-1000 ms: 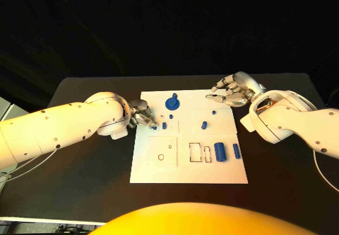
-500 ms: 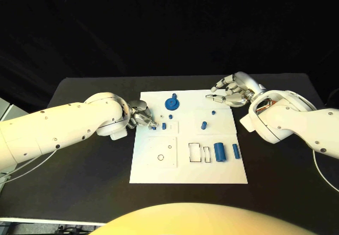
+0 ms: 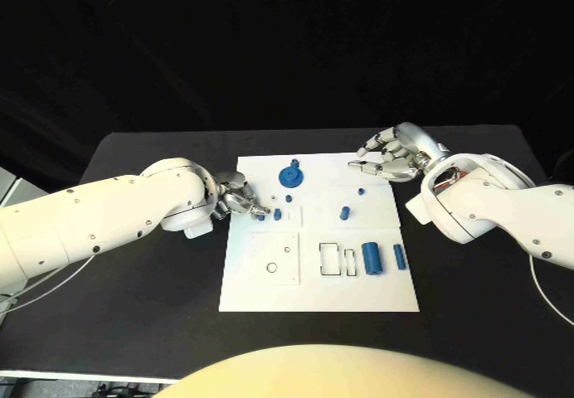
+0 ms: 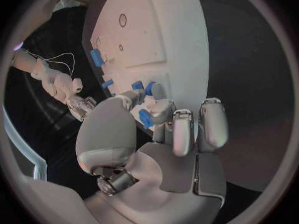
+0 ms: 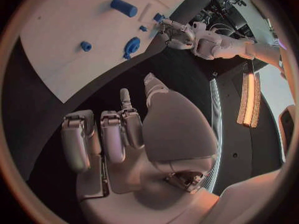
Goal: Assemble the parts on the task board
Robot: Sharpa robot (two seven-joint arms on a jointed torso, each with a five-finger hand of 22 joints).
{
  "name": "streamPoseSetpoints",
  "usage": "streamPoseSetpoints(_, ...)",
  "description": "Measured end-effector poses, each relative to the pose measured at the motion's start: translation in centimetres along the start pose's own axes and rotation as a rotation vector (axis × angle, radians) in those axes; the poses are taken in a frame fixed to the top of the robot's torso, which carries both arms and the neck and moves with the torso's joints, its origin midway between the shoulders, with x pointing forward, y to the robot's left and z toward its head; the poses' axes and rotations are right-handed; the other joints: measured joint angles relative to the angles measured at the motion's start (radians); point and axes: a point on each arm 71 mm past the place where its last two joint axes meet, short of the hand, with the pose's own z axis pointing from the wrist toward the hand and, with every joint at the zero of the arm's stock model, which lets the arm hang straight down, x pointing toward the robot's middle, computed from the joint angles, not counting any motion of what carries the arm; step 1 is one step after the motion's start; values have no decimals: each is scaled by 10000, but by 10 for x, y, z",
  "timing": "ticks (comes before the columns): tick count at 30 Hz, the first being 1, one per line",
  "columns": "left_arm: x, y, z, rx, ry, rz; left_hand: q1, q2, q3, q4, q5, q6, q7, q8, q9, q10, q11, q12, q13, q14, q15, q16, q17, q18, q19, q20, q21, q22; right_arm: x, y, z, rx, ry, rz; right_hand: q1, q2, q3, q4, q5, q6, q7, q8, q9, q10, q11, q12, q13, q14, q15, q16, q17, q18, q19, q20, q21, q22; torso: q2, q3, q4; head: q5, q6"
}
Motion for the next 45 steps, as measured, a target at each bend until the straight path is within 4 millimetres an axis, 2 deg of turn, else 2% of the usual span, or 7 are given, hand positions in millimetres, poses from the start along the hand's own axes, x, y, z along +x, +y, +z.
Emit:
streamPoseSetpoints(18, -3, 3, -1, -40, -96, -219, 1, 0, -438, 437, -113, -87, 86, -96, -10, -1, 1, -52, -19, 0, 0, 0, -1, 0, 0, 0, -37, -20, 1, -1, 0, 26, 16, 6, -53, 53, 0, 0, 0, -34, 34, -1, 0, 0, 0, 0, 0, 0, 0, 0, -1, 0, 0, 0, 0, -2, 2, -2, -2, -28, 11)
streamPoseSetpoints(31, -19, -3, -12, 274, -513, -923, 43, 42, -593, 590, -112, -186, 184, -153, -10, -263, 41, -499, -649, 0, 1, -72, -1, -1, -183, -40, -234, -393, 3, -3, -1, 69, 40, 13, -52, 53, 0, 0, -1, -34, 34, -1, 0, 0, 0, 0, 0, 0, 0, 0, 0, 0, 0, 0, 0, -4, -8, -7, -3, -46, 67)
streamPoseSetpoints(35, -24, -3, -17, 366, -652, -1150, 43, 42, -866, 583, -113, -541, 300, -153, 46, -646, 143, -963, -1181, 0, 1, -279, -1, 0, -478, 10, -514, -776, 2, -4, -1, 81, 35, 12, -52, 52, 0, 0, -1, -34, 34, -1, 0, 0, 0, 0, 8, 0, 0, 0, 7, 0, 0, 0, 0, -4, -13, -3, -2, -54, 80)
streamPoseSetpoints(37, -27, -3, -19, 442, -720, -1295, 57, 56, -1070, 591, -113, -992, 444, -178, 60, -1178, 271, -1525, -1897, 37, 105, -561, -2, 23, -897, 91, -891, -1368, 2, -4, -1, 87, 32, 13, -52, 52, 0, 0, -1, -34, 34, -1, 0, 0, 0, 0, 8, 0, 0, 0, 6, 0, 0, 0, 0, -4, -17, -2, 0, -47, 84)
streamPoseSetpoints(38, -28, -4, -19, 487, -750, -1362, 116, 115, -1152, 591, -112, -1252, 559, -246, 55, -1553, 369, -1896, -2356, 34, 199, -768, -26, 182, -1214, 162, -1186, -1814, 2, -4, -1, 90, 31, 13, -52, 52, 0, 0, -1, -34, 34, -1, 0, 0, 0, 0, 8, 0, 0, 0, 6, 0, 0, 0, 0, -5, -18, 4, 6, -44, 87)
streamPoseSetpoints(41, -31, -6, -20, 751, -882, -1599, 908, 115, -1213, 578, -113, -2393, 1093, -509, -95, -3246, 883, -2947, -3458, -873, 674, -2188, -2192, 772, -3267, 530, -3174, -4536, 2, -4, -1, 94, 26, 15, -52, 52, 0, 0, -1, -34, 34, -1, 0, 0, 0, 0, 8, 0, 0, 0, 6, 0, 0, 0, 0, -5, -18, 11, 12, -36, 110)
streamPoseSetpoints(45, -33, -13, -20, 1409, -1302, -1762, 2789, 21, -802, 167, -33, -3359, 1602, -794, -510, -4757, 1368, -3637, -4080, -2648, 1109, -3968, -4888, 860, -4186, 964, -4561, -5804, 2, -4, 0, 96, 13, 18, -52, 52, 0, 0, -1, -34, 34, -1, 0, 0, 0, 0, 7, 0, 0, 0, 5, 0, 0, 0, 0, -5, -17, 10, 12, -31, 141)
